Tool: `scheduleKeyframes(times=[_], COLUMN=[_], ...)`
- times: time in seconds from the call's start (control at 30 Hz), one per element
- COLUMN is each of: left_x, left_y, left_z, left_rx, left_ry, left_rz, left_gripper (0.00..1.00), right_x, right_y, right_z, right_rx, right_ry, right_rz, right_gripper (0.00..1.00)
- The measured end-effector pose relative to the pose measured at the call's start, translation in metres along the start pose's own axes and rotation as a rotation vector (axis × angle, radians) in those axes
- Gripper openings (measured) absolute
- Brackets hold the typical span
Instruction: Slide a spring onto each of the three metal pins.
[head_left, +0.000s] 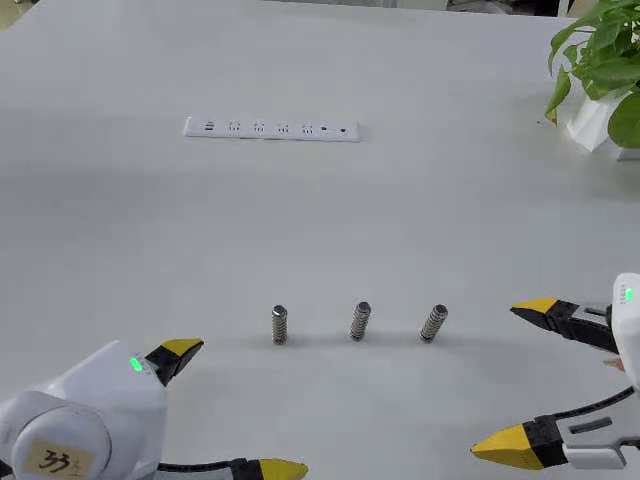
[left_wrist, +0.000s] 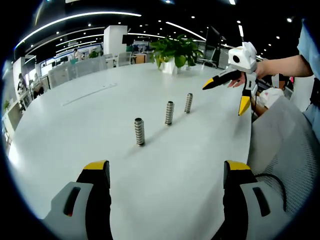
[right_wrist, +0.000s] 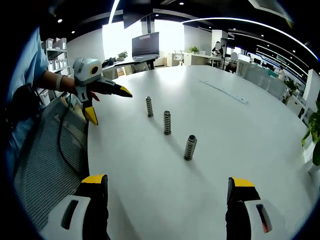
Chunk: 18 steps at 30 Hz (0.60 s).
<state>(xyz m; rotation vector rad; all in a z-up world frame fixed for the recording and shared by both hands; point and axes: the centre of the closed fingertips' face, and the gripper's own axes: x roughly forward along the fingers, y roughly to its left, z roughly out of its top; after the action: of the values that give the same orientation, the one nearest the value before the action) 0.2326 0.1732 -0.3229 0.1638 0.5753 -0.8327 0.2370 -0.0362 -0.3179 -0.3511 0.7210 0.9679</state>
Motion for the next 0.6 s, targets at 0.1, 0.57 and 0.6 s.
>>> scheduleKeyframes(times=[0.1,0.57,0.6], left_x=[0.0,-0.006,-0.007], left_y=[0.002,0.009,0.009], left_z=[-0.001,-0.003,-0.003], left_rx=[0.002,-0.009,-0.011], left_ry=[0.004,0.007,0.009], left_rz=[0.005,0.035,0.037], left_gripper=[0.93,0.93,0.93], right_x=[-0.007,-0.036,-0.037], right_y=[0.001,0.005,0.004], right_z=[-0.001,-0.023,-0.024], right_rx=[0.026,0.108,0.113], right_ry=[-0.016,-0.048,-0.053], right_rz=[-0.023,-0.095,-0.099], right_gripper=[0.99,0.99,0.99])
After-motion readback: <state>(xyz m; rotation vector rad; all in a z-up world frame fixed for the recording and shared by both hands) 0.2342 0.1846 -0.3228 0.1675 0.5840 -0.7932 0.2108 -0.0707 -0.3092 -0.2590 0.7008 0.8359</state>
